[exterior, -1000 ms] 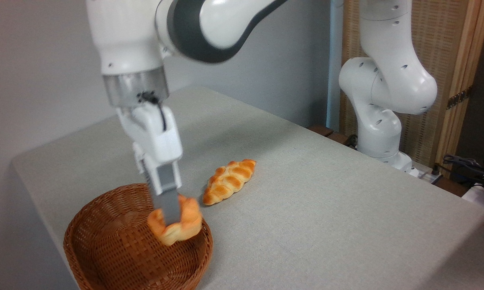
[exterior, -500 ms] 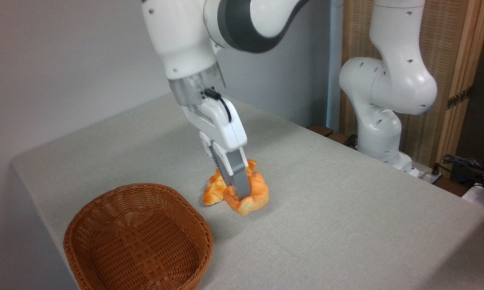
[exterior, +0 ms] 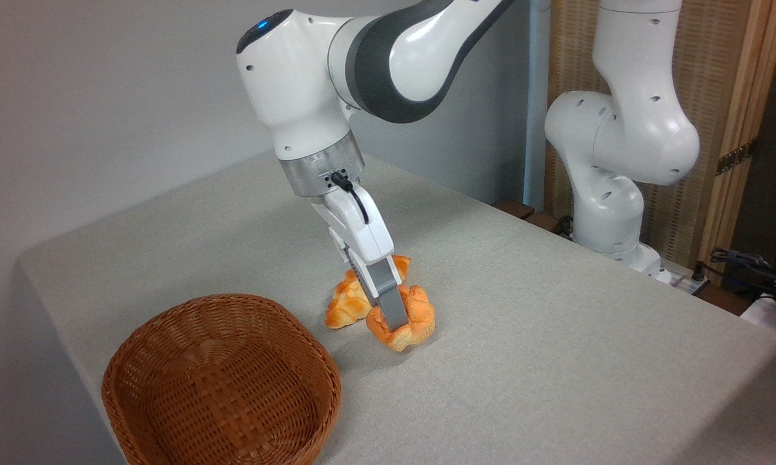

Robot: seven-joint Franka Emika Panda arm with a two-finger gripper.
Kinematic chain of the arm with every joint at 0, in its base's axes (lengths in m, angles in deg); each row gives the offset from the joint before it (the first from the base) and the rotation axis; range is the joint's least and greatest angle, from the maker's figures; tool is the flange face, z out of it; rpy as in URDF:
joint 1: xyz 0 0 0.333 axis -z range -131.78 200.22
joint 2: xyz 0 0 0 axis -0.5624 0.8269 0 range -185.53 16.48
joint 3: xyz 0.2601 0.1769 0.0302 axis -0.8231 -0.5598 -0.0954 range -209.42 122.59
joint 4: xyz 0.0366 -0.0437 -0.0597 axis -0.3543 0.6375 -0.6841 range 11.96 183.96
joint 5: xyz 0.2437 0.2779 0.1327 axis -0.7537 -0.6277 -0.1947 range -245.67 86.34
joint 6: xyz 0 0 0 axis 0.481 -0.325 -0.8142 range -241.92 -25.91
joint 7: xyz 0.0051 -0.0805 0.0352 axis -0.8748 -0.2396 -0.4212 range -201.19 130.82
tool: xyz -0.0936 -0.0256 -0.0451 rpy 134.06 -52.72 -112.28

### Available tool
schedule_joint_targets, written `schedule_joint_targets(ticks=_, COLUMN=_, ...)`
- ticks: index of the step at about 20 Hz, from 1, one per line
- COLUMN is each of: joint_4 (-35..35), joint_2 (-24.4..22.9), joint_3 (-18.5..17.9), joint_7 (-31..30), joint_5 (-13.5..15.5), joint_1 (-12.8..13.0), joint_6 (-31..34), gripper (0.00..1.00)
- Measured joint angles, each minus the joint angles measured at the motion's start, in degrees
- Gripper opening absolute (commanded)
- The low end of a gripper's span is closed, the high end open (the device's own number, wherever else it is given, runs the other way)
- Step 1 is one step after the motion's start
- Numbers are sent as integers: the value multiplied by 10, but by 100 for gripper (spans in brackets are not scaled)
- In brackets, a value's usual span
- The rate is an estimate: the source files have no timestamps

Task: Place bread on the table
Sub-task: 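Lift the bun out of the basket and carry it beside the braided roll, then lower the bun onto the table, open the gripper and raise it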

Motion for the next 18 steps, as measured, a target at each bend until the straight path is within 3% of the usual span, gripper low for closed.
schedule_joint_targets(ticks=15, joint_4=-17, joint_2=0, joint_3=0, joint_7=-8, joint_5=1, joint_1=2, joint_6=0, gripper=100)
schedule_joint_targets(ticks=18, joint_4=-62, joint_2=-5, joint_3=0, joint_7=-41, joint_5=30, joint_1=0, joint_6=15, gripper=100)
